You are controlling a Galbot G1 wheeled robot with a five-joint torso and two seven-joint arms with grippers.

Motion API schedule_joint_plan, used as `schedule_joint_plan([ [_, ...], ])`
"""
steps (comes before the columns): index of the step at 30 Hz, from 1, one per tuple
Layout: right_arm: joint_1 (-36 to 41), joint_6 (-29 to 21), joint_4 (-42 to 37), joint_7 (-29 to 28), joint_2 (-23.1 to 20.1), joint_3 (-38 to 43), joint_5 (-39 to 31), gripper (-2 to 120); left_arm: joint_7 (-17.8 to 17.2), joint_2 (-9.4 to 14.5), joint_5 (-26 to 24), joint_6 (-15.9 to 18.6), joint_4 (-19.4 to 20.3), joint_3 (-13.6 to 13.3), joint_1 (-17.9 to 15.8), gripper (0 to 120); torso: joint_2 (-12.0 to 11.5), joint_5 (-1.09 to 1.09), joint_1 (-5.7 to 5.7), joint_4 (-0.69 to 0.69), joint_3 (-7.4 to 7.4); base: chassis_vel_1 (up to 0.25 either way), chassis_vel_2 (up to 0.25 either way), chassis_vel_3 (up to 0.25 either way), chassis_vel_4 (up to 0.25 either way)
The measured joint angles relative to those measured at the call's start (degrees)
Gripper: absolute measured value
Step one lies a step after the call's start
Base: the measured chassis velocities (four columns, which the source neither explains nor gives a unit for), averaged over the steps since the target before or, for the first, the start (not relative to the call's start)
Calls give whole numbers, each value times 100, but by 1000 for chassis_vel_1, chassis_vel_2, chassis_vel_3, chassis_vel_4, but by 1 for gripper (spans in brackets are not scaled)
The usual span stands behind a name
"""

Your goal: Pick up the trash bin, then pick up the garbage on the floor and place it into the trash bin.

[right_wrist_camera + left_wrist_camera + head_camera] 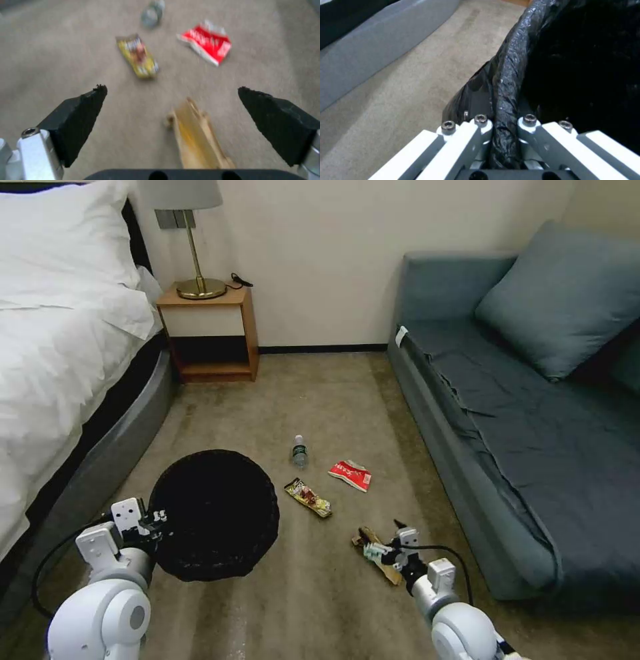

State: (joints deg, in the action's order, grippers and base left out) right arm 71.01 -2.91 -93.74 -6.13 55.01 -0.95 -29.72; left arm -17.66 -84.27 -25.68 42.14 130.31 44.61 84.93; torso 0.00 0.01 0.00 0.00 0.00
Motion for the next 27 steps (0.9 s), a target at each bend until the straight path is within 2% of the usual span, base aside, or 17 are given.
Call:
schedule_joint_plan([
  [3,-625,121,692,96,-248,-649,-131,100,8,-36,30,0,-38,4,6,3,0,-1,0,0,0,0,0,0,0],
  [5,-731,157,809,116,-276,-769,-146,100,9,-40,34,0,-51,3,2,3,0,-1,0,0,0,0,0,0,0],
  [7,-1149,338,1293,198,-337,-1209,-180,100,9,-56,59,0,-110,0,-20,3,0,0,0,0,0,0,0,0,0],
  [18,-1760,601,2490,298,-117,-1891,-249,98,20,-80,125,0,-213,-13,-33,3,0,-1,0,0,0,0,0,0,0],
  [22,-1871,836,3124,343,76,-1978,-137,83,21,-66,125,-1,-213,10,-20,3,0,-1,0,0,0,0,0,0,0],
  [23,-1871,836,3124,343,76,-1978,-137,83,21,-66,125,-1,-213,10,-20,3,0,-1,0,0,0,0,0,0,0],
  [27,-1922,1019,3470,376,232,-1974,-34,65,24,-62,126,-10,-211,35,17,3,0,-1,0,0,0,0,0,0,0],
])
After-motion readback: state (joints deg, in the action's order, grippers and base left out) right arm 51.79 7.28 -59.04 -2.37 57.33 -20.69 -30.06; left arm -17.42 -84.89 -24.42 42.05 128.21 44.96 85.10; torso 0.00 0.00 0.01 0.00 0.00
